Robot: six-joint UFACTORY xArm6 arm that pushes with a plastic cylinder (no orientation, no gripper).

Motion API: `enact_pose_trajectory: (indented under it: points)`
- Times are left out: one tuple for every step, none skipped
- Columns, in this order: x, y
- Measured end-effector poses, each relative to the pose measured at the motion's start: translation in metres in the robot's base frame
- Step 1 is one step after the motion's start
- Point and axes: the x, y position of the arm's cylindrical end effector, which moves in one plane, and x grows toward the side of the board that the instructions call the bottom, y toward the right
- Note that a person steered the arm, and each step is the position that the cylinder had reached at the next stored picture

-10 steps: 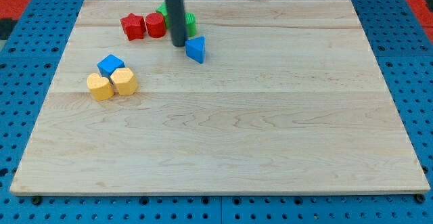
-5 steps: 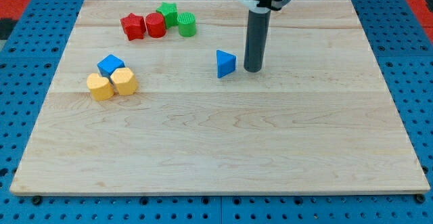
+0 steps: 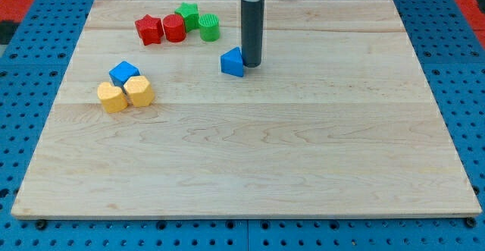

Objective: Place the blue triangle close to the blue cube

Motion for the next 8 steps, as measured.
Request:
enact_pose_trajectory:
  points:
    - [-0.001,0.0]
    - [-0.001,-0.003]
    - [-0.007,-0.04]
    - [0.003,-0.08]
    - [0.024,-0.107]
    - [0.036,-0.136]
    - [0.049,-0.141]
    - [0.053,-0.102]
